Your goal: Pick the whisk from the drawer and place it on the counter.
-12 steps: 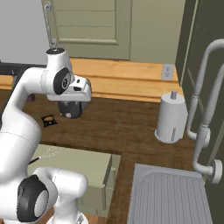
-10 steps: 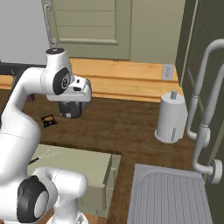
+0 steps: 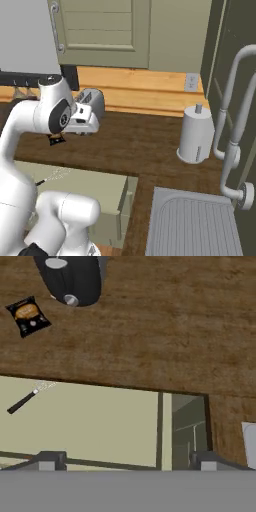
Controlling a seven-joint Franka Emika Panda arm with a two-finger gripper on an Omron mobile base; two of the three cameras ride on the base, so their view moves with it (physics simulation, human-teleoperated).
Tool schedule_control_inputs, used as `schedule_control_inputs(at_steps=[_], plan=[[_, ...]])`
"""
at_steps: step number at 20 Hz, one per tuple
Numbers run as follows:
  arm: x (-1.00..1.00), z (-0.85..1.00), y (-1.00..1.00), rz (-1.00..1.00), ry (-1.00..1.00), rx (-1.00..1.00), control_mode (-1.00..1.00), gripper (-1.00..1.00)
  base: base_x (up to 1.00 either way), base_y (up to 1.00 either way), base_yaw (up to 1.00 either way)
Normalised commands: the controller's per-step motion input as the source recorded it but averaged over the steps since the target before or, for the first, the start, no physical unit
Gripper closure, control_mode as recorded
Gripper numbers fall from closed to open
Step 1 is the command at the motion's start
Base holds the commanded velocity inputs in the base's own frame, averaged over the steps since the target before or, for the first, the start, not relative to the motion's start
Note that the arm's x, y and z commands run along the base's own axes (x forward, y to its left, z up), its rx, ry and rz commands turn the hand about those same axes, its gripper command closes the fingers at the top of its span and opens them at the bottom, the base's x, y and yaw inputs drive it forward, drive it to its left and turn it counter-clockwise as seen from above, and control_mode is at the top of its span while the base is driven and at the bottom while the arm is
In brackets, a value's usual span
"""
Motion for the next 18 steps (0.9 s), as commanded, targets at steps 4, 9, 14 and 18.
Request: schedule_control_inputs(at_steps=[4,9,14,18], plan=[[-0.06,-0.18,0.02,-0.05,-0.16,0.00,1.00,-1.00,-0.13,0.07,-0.07],[0.00,0.00,0.00,0.00,0.00,0.00,1.00,-1.00,-0.58,0.63,-0.15],[0.00,0.00,0.00,0.00,0.00,0.00,1.00,-1.00,-0.49,0.99,-0.14],[0.00,0.00,0.00,0.00,0.00,0.00,1.00,-1.00,-0.14,0.74,-0.04]])
